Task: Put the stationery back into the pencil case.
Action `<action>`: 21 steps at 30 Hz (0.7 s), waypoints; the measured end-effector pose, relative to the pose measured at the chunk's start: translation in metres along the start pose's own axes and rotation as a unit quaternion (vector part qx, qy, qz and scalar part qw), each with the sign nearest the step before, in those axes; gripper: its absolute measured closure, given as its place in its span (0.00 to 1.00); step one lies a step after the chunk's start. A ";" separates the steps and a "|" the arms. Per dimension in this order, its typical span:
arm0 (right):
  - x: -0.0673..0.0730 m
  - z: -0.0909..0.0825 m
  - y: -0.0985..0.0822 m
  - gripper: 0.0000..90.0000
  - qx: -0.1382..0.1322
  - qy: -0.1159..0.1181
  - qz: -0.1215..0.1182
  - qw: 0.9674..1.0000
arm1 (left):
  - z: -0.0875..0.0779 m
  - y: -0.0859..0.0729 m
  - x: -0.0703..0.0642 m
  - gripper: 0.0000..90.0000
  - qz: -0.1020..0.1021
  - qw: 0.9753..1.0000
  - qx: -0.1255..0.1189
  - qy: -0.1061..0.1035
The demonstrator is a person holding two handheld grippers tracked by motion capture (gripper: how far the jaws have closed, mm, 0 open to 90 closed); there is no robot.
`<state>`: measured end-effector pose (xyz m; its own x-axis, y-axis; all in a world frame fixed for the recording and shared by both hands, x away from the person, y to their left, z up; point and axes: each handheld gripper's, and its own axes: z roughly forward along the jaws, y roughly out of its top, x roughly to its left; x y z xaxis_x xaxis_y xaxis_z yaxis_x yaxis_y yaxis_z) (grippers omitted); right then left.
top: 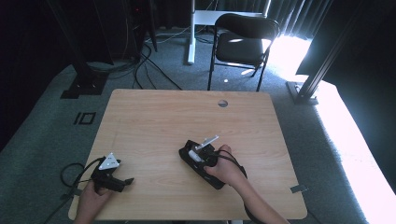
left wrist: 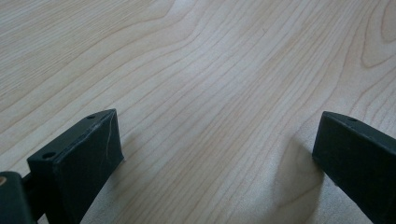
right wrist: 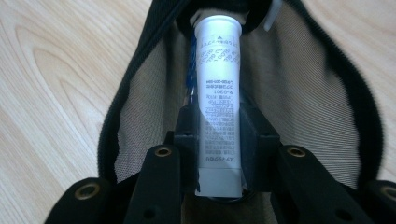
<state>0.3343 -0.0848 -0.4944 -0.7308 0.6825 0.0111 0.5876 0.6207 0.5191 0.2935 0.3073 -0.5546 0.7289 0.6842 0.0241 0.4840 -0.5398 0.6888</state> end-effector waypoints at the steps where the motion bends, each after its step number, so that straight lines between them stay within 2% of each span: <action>1: 0.000 0.002 0.000 0.79 0.003 0.000 0.000 1.000 | 0.000 0.000 0.000 0.02 0.000 1.000 0.000 0.000; 11: 0.001 0.010 0.002 0.78 0.018 -0.003 -0.007 1.000 | 0.000 0.000 0.000 0.02 0.000 1.000 0.000 0.000; 14: -0.001 0.009 0.002 0.73 0.016 0.001 -0.005 1.000 | 0.000 0.000 0.000 0.02 0.000 1.000 0.000 0.000; 18: -0.001 0.003 0.002 0.69 0.001 0.003 -0.005 1.000 | 0.000 0.000 0.000 0.02 0.001 1.000 0.000 0.000; 19: -0.002 -0.004 0.003 0.68 -0.017 0.010 0.002 1.000 | 0.000 0.000 0.000 0.02 0.001 1.000 0.000 0.000; 21: -0.003 -0.014 0.004 0.65 -0.033 0.020 0.008 0.999 | 0.000 0.000 0.000 0.02 0.000 1.000 0.000 0.000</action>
<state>0.3341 -0.0897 -0.4806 -0.7357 0.6752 0.0530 0.5756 0.5821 0.5744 0.2936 0.3073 -0.5546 0.7290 0.6841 0.0245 0.4837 -0.5401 0.6887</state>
